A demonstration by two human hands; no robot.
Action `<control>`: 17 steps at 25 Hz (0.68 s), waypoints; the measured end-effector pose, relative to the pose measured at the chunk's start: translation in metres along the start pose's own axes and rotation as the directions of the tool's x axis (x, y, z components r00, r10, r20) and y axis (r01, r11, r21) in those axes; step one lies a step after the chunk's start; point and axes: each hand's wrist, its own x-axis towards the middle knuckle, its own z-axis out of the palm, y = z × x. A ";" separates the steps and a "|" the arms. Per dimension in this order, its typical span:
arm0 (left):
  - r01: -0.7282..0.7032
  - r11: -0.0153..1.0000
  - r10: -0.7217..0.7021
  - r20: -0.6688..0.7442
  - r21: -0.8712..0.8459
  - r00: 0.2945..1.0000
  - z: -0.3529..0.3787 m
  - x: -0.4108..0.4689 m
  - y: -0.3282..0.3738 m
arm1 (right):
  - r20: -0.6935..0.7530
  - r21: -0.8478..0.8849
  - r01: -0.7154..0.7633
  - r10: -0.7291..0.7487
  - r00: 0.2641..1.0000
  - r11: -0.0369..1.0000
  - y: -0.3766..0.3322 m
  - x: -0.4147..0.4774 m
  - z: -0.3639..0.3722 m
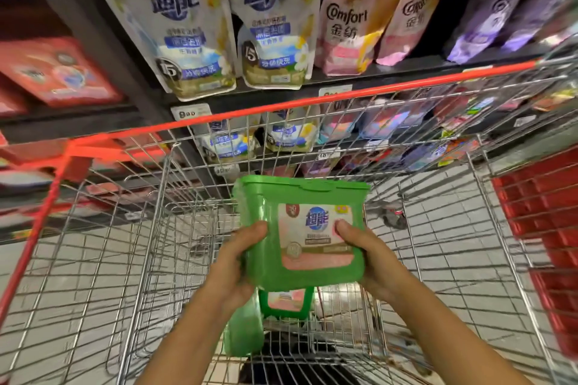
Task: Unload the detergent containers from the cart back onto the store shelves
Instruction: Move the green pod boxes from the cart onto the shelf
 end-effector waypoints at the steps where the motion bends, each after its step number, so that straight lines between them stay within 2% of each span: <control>1: -0.001 1.000 0.001 0.006 -0.001 1.000 0.003 -0.002 0.000 | -0.003 -0.014 0.009 -0.009 1.000 1.000 0.000 -0.003 0.003; 4: -0.047 0.998 0.050 -0.050 0.051 0.997 0.009 -0.007 0.010 | -0.125 -0.053 0.137 -0.143 0.982 0.989 -0.004 -0.012 0.015; 7: -0.129 0.921 0.165 -0.067 0.368 0.984 0.016 -0.015 0.027 | -0.177 -0.153 0.306 -0.331 0.927 0.940 -0.021 -0.025 0.025; 9: -0.147 0.878 0.193 -0.056 0.455 0.980 0.029 -0.025 0.030 | -0.160 -0.225 0.354 -0.393 0.905 0.908 -0.030 -0.035 0.036; 12: -0.198 0.869 0.276 -0.112 0.454 0.955 0.047 -0.038 0.022 | -0.148 -0.258 0.399 -0.444 0.884 0.880 -0.033 -0.048 0.053; 17: -0.210 0.890 0.292 -0.154 0.405 0.944 0.039 -0.060 0.022 | -0.142 -0.244 0.409 -0.450 0.882 0.879 -0.023 -0.065 0.072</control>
